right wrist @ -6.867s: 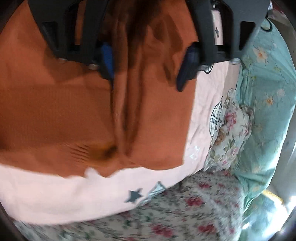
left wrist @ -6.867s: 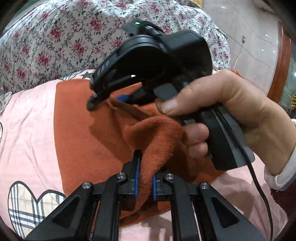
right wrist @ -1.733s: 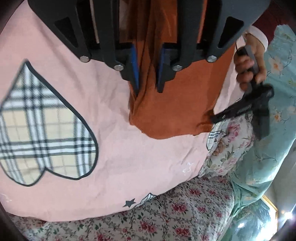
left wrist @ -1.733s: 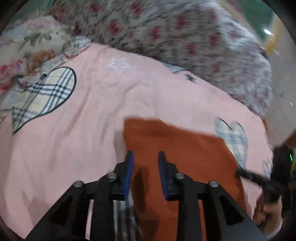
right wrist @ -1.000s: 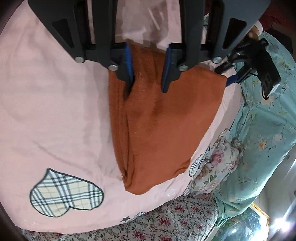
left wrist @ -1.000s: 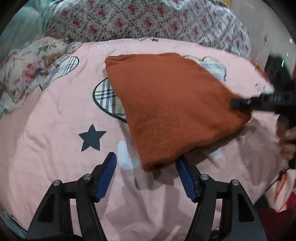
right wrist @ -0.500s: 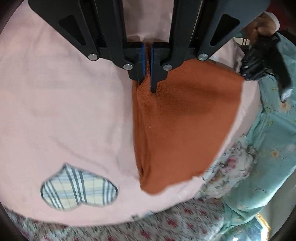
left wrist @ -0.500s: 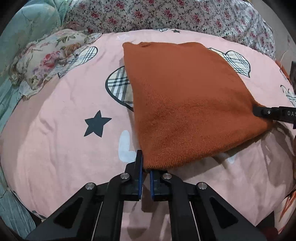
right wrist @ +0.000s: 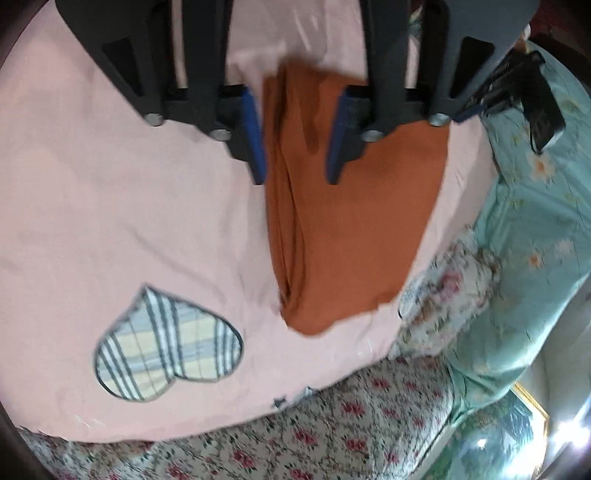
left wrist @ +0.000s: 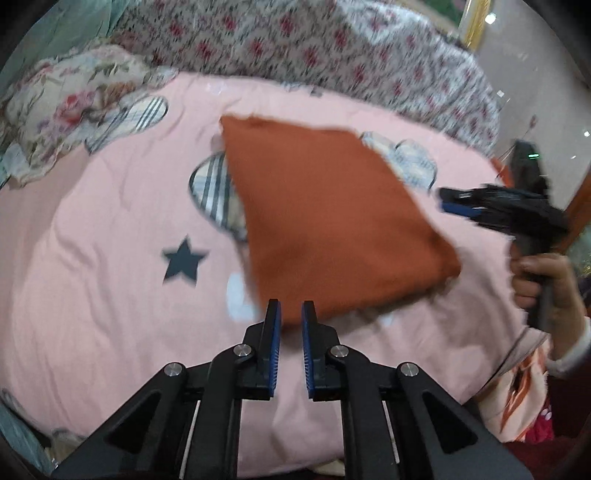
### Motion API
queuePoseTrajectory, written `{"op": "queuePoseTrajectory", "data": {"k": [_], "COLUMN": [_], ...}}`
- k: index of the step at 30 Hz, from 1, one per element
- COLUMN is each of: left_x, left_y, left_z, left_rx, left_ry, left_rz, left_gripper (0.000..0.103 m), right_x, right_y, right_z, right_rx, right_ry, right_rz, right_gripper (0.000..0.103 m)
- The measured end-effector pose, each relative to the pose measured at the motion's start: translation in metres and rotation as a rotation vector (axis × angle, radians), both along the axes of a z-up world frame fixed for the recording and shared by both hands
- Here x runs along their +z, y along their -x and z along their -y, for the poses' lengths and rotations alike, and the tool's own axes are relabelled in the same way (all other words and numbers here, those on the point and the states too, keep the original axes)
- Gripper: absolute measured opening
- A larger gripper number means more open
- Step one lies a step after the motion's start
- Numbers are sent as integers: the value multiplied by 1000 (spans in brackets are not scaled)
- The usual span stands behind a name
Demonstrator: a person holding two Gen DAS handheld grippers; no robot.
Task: Fold small clothes
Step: 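Release the sweater edge with the right gripper and withdraw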
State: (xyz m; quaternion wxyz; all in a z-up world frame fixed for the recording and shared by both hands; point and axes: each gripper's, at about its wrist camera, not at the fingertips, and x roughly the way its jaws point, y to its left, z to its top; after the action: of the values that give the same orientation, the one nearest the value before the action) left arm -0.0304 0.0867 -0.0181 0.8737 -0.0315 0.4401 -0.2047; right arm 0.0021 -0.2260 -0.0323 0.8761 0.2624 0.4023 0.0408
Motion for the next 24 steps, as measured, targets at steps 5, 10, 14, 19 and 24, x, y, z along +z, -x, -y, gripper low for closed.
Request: {"op": "queuePoseTrajectory", "data": {"k": [5, 10, 14, 19, 24], "left_x": [3, -3, 0, 4, 2], "left_y": [-26, -45, -51, -54, -53], "left_z": [16, 25, 26, 27, 30], "left_rx": [-29, -38, -42, -38, -60], "left_ry": [33, 31, 40, 48, 56], "left_rz": [14, 6, 11, 16, 16], "left_gripper": [16, 17, 19, 19, 19], "right_x": [-7, -29, -12, -23, 16], "right_y": [-62, -107, -108, -108, -66], "right_z": [4, 10, 10, 7, -8], "right_rx": [-1, 25, -4, -22, -43], "right_ry": [-33, -91, -35, 30, 101], "right_rz": [2, -53, 5, -59, 63], "right_gripper": [40, 33, 11, 16, 18]}}
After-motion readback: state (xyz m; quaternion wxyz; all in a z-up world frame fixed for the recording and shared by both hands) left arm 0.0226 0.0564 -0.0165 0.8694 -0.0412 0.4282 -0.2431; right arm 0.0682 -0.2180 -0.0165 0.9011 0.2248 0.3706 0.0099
